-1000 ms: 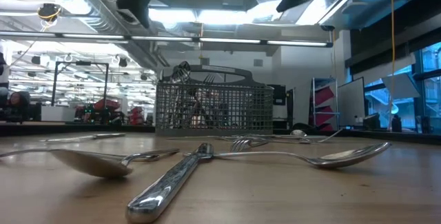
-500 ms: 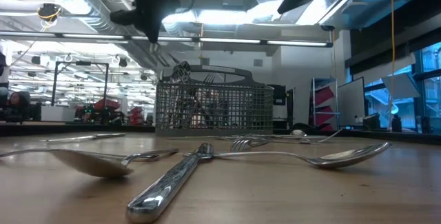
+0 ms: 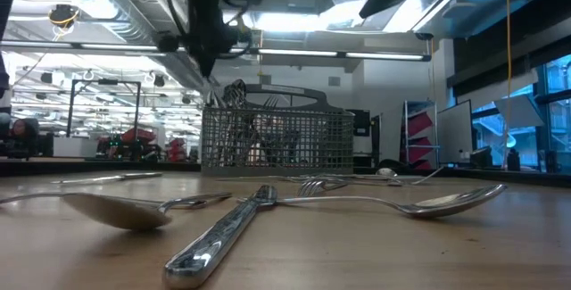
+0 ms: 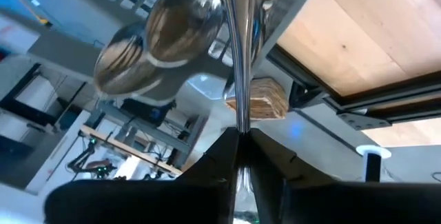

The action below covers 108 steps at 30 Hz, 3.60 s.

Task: Sort silverware
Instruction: Put the silver spoon into the silverware rack, then put the silver fork into the silverware rack

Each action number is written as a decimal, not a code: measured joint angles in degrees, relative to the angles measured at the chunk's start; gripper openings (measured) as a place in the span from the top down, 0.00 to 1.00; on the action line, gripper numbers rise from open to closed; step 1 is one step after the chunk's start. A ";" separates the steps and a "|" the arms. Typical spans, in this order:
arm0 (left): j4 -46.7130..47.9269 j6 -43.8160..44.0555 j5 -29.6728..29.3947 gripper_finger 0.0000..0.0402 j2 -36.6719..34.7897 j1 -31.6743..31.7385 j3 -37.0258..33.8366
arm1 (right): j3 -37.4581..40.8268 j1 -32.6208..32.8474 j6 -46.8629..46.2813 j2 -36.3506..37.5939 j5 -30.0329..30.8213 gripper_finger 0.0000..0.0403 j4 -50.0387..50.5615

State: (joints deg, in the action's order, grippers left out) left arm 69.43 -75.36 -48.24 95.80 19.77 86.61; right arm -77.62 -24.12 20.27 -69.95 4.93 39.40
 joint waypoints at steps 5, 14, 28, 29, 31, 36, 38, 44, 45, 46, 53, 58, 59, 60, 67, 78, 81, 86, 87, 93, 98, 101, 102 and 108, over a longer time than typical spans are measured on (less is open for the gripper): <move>-0.31 2.99 0.18 0.90 2.36 0.00 -0.02 | 0.00 0.00 0.00 -0.02 0.00 0.72 0.04; -1.56 6.90 0.87 0.78 2.99 -0.44 -0.02 | 0.00 0.00 0.00 -0.02 0.00 0.72 0.86; -0.87 40.44 4.15 0.74 -4.14 -0.69 -0.02 | 0.02 0.07 -0.04 -0.05 -12.22 0.72 1.68; -0.88 43.22 5.23 0.74 -5.09 -0.81 -0.02 | 0.02 0.09 -0.03 -0.15 -14.60 0.72 1.68; -0.95 49.12 7.93 0.74 -6.79 -1.30 -0.02 | 0.03 0.11 -0.04 -0.52 -18.99 0.72 1.67; -1.07 65.55 14.54 0.74 -9.37 -2.90 -0.02 | 0.04 0.15 2.56 -3.44 -25.15 0.72 2.56; -1.07 72.18 17.04 0.74 -9.93 -3.52 -0.02 | 0.04 0.15 4.62 -5.34 -27.19 0.72 3.19; -1.12 85.32 21.49 0.74 -10.02 -6.30 -0.02 | 0.04 0.15 10.99 -12.32 -36.04 0.72 4.70; -1.09 86.97 21.52 0.74 -10.02 -6.94 -0.02 | 0.04 0.15 12.30 -13.30 -37.66 0.72 4.76; -1.09 88.62 21.55 0.74 -10.02 -7.57 -0.02 | 0.04 0.17 13.89 -14.30 -39.10 0.72 4.83; -0.37 101.53 21.54 0.74 -10.48 -13.41 -0.02 | 0.04 4.92 23.41 -20.20 -41.15 0.72 4.92; 2.30 112.07 21.48 0.74 -10.48 -18.60 -0.02 | 0.04 10.11 28.70 -23.24 -39.04 0.72 4.87; 2.85 114.21 21.25 0.74 -10.48 -19.72 -0.02 | 0.04 11.05 29.50 -23.74 -38.47 0.72 4.60; 3.01 116.30 20.92 0.74 -10.48 -20.88 -0.02 | 0.04 12.03 30.16 -24.26 -37.81 0.72 4.45; 3.25 128.35 16.80 0.74 -10.48 -29.91 -0.04 | 0.04 17.26 34.60 -29.67 -34.47 0.72 4.03; 3.43 138.43 10.67 0.74 -10.48 -40.54 -0.04 | 0.04 20.17 37.26 -39.10 -25.09 0.72 -5.14; 3.45 139.79 10.55 0.74 -10.48 -42.65 -0.04 | 0.04 19.98 37.20 -41.00 -24.87 0.72 -5.34; 3.45 142.24 10.50 0.74 -10.48 -46.24 -0.04 | 0.04 20.05 37.13 -43.69 -24.90 0.72 -4.24; 3.50 142.74 10.35 0.74 -10.48 -46.85 -0.05 | 0.04 20.25 37.09 -44.32 -24.94 0.72 -4.28; 3.49 145.79 7.33 0.74 -10.48 -50.35 -0.07 | 0.03 20.80 35.49 -47.19 -24.09 0.72 -6.22; 3.52 147.30 6.64 0.74 -10.50 -52.09 -0.07 | -0.07 20.79 34.94 -47.89 -24.63 0.73 -6.54; 3.49 147.63 5.84 0.74 -10.50 -52.76 -0.08 | -0.07 20.79 33.81 -47.91 -24.48 0.78 -6.68; 3.48 147.63 5.43 0.74 -10.50 -52.85 -0.09 | -0.07 20.78 33.71 -47.92 -24.50 0.81 -6.79; 3.48 147.63 5.08 0.74 -10.50 -53.18 -0.09 | -0.09 20.74 30.03 -47.95 -25.51 0.98 -6.75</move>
State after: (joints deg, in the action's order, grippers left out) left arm 72.91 72.27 -43.16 85.30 -33.41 86.52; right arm -77.71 -3.38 50.31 -117.91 -20.58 32.64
